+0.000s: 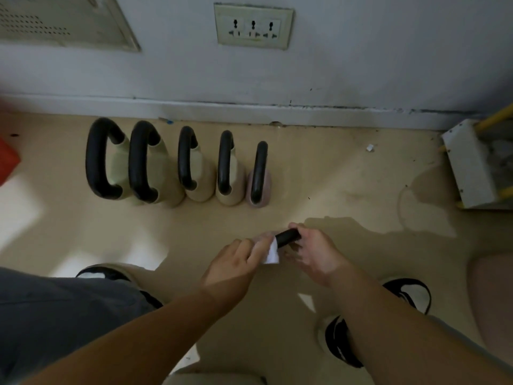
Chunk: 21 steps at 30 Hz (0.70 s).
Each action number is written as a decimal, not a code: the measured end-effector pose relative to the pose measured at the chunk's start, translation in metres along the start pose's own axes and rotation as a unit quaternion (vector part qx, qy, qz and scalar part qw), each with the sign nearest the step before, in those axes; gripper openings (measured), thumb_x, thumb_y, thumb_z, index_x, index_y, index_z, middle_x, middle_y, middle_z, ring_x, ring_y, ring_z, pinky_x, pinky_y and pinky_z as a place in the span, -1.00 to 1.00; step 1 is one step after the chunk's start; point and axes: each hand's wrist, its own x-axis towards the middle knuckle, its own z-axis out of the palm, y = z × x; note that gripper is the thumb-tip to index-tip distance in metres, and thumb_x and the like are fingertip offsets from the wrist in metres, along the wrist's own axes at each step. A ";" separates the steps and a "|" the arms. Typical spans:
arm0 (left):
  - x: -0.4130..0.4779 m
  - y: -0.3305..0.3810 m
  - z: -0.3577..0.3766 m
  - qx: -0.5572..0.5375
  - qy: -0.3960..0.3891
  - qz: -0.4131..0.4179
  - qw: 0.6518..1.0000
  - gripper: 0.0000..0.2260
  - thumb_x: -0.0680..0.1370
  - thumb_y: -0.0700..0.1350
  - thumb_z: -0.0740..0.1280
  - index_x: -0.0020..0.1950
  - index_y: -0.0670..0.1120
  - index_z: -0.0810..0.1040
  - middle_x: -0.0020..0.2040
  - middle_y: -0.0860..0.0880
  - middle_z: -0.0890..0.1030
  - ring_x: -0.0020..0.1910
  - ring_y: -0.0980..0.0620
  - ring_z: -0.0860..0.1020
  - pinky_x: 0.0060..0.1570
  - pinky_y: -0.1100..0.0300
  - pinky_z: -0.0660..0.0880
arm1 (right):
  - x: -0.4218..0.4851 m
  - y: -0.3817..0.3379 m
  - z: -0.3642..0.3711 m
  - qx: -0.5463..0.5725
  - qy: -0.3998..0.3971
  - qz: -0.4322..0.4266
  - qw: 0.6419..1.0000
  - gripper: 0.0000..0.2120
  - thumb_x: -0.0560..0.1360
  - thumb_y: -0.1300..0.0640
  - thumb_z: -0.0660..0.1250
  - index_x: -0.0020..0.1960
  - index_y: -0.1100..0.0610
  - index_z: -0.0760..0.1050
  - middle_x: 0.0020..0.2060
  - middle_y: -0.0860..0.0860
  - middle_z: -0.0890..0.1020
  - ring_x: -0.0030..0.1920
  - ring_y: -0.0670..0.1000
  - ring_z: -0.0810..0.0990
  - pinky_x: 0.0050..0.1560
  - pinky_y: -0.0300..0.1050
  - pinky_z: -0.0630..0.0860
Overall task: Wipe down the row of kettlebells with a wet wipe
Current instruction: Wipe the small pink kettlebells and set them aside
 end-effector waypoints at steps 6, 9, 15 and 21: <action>0.093 0.063 -0.034 0.035 -0.152 -0.068 0.985 -0.33 0.59 -0.11 0.27 0.60 -0.09 -0.04 0.29 -0.22 0.42 0.18 -0.25 0.50 0.05 -0.07 0.45 | 0.004 0.001 -0.006 0.032 -0.017 0.004 0.999 -0.42 0.66 -0.21 0.04 0.32 0.17 0.59 0.23 0.13 0.69 0.31 0.12 0.60 0.40 0.13 0.46; 0.115 0.074 -0.038 0.008 -0.192 -0.093 0.977 -0.47 0.58 -0.13 0.29 0.51 -0.13 0.18 0.27 -0.22 0.44 0.19 -0.24 0.51 0.03 -0.04 0.46 | 0.008 0.003 -0.010 0.089 -0.012 0.012 0.996 -0.39 0.64 -0.25 -0.03 0.34 0.11 0.58 0.26 0.12 0.68 0.33 0.14 0.59 0.46 0.15 0.38; 0.029 0.003 0.006 -0.050 0.035 0.029 0.998 -0.41 0.53 -0.14 0.32 0.54 0.01 0.22 0.08 -0.07 0.50 -0.07 -0.08 0.53 -0.21 0.08 0.50 | 0.001 0.002 0.002 0.041 0.007 -0.003 0.999 -0.49 0.73 -0.11 -0.03 0.26 0.18 0.57 0.25 0.21 0.65 0.20 0.18 0.61 0.16 0.05 0.53; -0.009 0.001 0.001 -0.040 -0.017 -0.048 0.998 -0.29 0.58 -0.17 0.25 0.62 0.04 -0.08 0.23 -0.03 0.45 0.10 0.01 0.45 0.04 0.16 0.50 | -0.001 -0.003 0.006 0.015 -0.005 -0.009 1.000 -0.61 0.73 0.00 0.03 0.43 0.10 0.46 0.46 0.12 0.49 0.43 0.12 0.47 0.45 0.17 0.35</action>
